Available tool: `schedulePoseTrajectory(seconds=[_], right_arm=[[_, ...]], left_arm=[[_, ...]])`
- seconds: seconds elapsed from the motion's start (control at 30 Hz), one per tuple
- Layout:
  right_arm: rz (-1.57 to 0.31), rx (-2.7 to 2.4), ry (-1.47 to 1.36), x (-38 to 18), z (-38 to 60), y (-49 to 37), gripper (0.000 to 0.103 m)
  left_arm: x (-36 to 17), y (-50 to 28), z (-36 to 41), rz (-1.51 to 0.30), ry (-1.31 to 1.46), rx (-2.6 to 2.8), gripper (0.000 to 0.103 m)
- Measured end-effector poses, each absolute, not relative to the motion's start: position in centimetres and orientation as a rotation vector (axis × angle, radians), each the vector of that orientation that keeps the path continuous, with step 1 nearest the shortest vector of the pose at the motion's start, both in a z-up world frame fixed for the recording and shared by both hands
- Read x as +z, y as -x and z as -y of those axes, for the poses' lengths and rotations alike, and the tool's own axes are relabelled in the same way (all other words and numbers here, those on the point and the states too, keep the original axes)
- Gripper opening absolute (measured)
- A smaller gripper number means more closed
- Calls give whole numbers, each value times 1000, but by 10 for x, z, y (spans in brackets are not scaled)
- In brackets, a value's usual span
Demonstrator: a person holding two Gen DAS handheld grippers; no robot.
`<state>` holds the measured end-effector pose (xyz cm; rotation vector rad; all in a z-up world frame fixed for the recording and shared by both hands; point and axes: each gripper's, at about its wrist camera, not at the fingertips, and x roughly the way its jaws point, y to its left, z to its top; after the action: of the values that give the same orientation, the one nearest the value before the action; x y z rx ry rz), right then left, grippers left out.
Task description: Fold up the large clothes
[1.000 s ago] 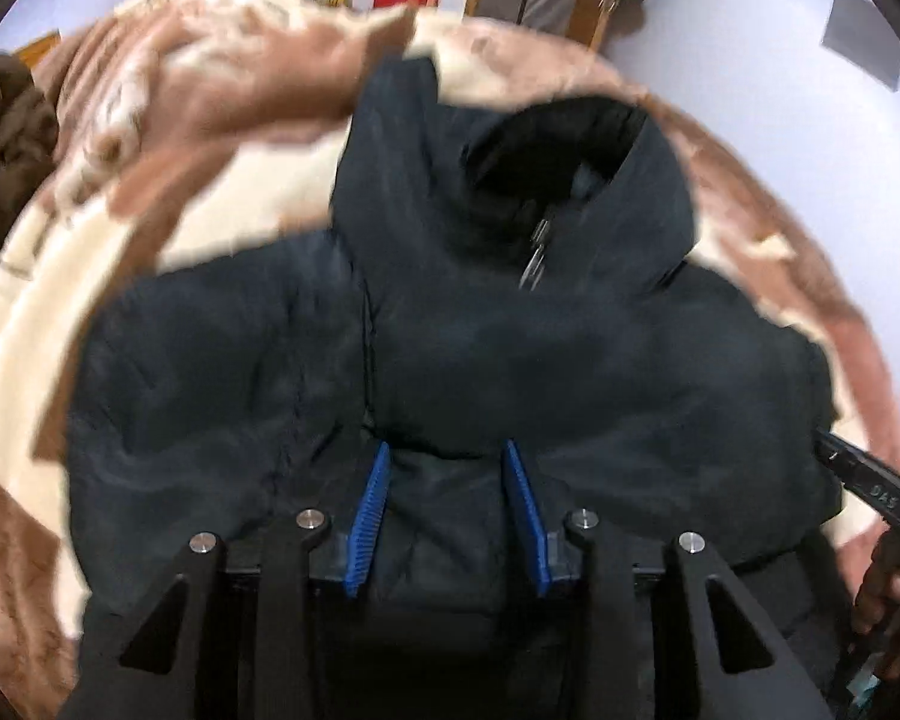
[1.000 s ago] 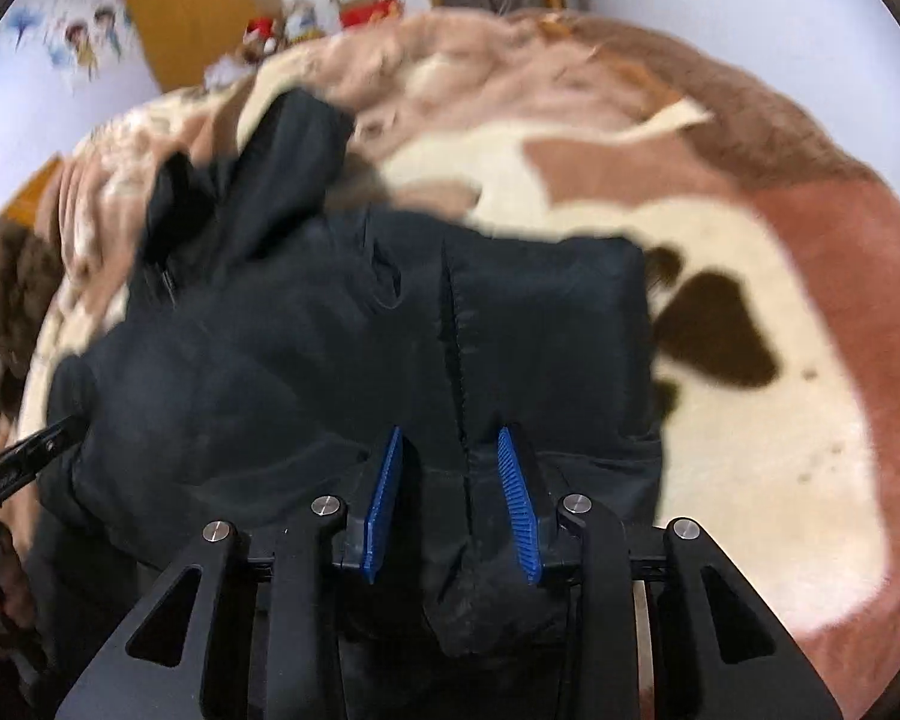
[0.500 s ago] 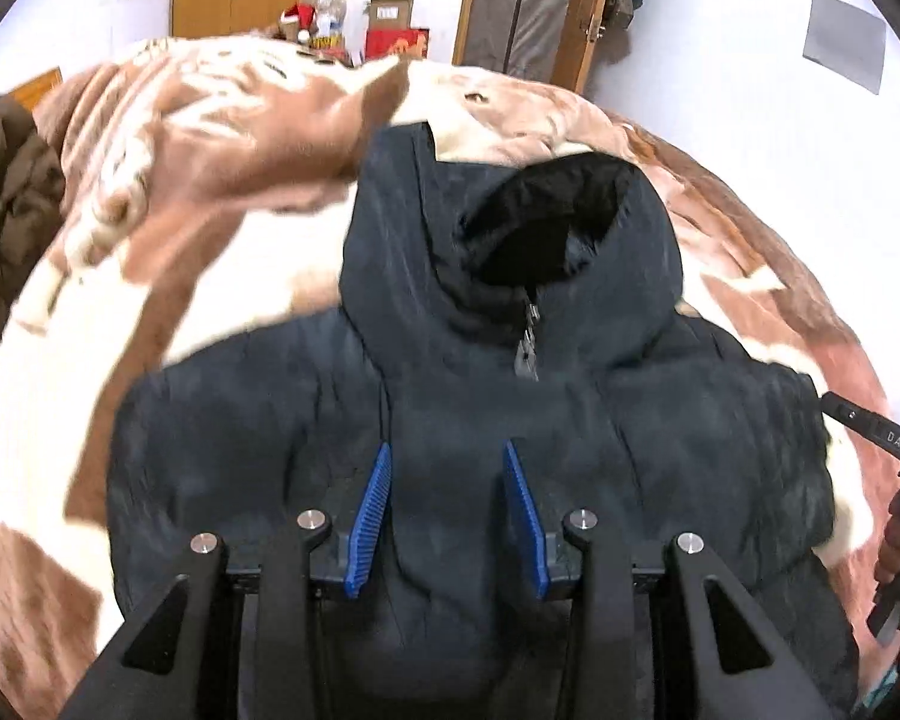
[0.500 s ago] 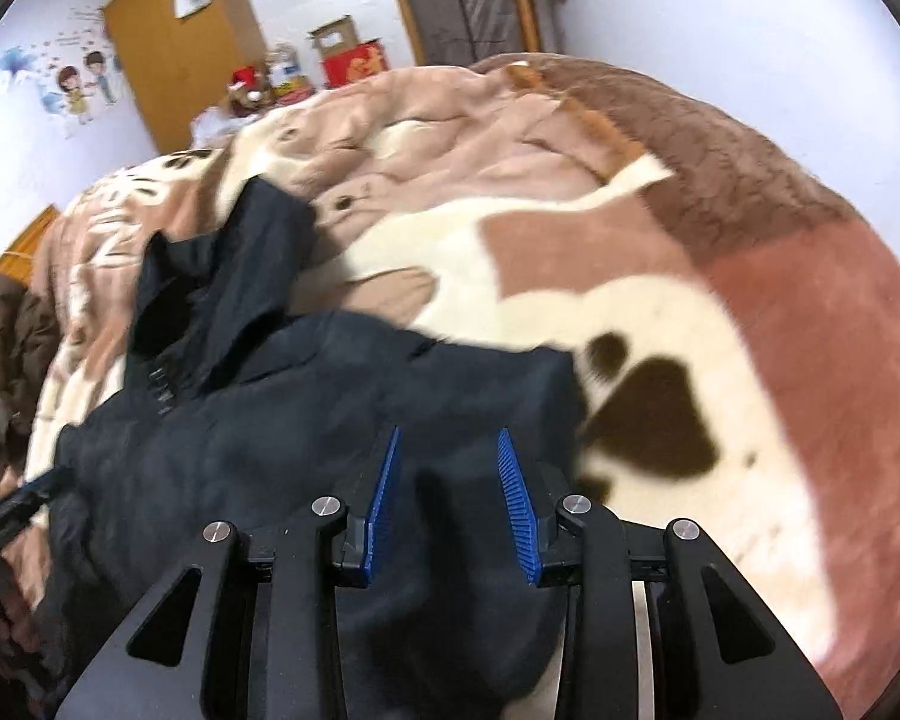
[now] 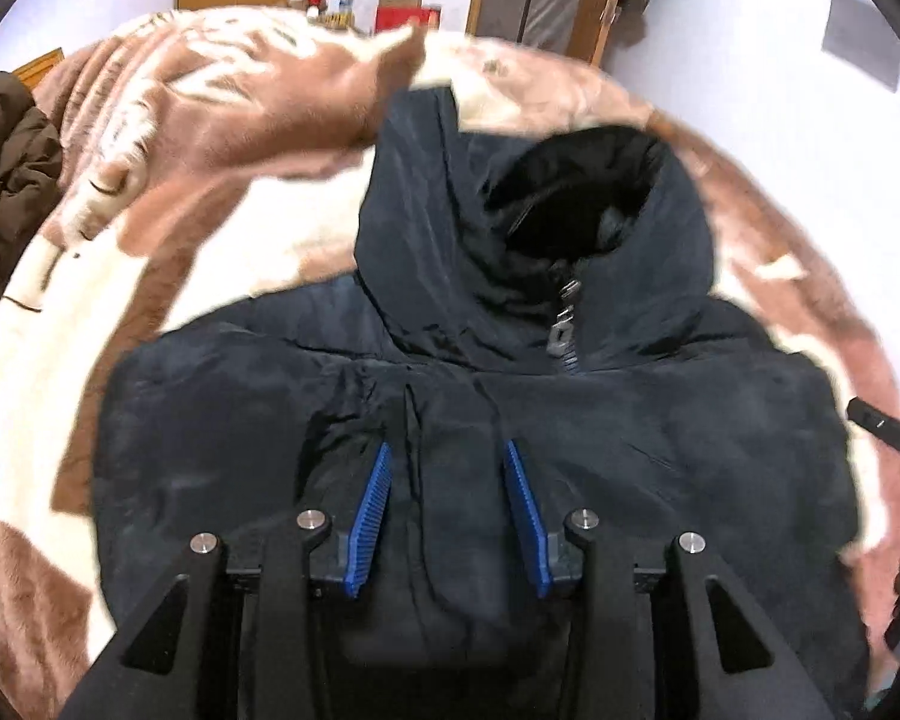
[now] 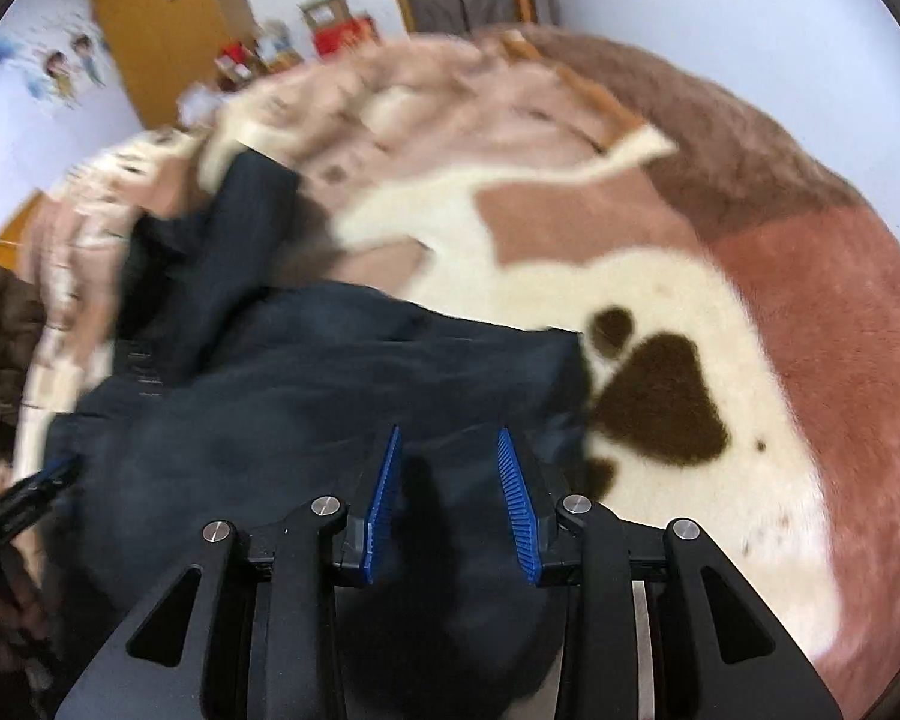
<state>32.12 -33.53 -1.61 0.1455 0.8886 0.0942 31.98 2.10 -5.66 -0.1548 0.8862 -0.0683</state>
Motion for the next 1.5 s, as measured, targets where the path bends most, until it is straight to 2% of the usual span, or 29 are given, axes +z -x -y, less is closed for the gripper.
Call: schedulePoseTrajectory(seconds=[0.1,0.2,0.3,0.5,0.93,1.2,1.5], right_arm=[[-901,149,-121,-18,311,-297,35],[-1008,154,-72,-55,289,-297,35],[-1019,133,-46,-69,284,-300,35],[-976,123,-76,-32,289,-276,35],[-755,123,-134,68,260,-144,35],[-743,198,-108,70,223,-96,35],[-666,199,7,81,197,-102,38]], left_arm=[[-51,-293,-21,-852,148,-93,42],[-82,-298,-17,-954,128,-68,43],[-93,-303,-19,-976,130,-66,44],[-68,-279,-18,-964,118,-59,43],[17,-139,-18,-839,163,-131,43],[35,-78,-21,-816,172,-140,43],[42,-64,-30,-810,152,-83,45]])
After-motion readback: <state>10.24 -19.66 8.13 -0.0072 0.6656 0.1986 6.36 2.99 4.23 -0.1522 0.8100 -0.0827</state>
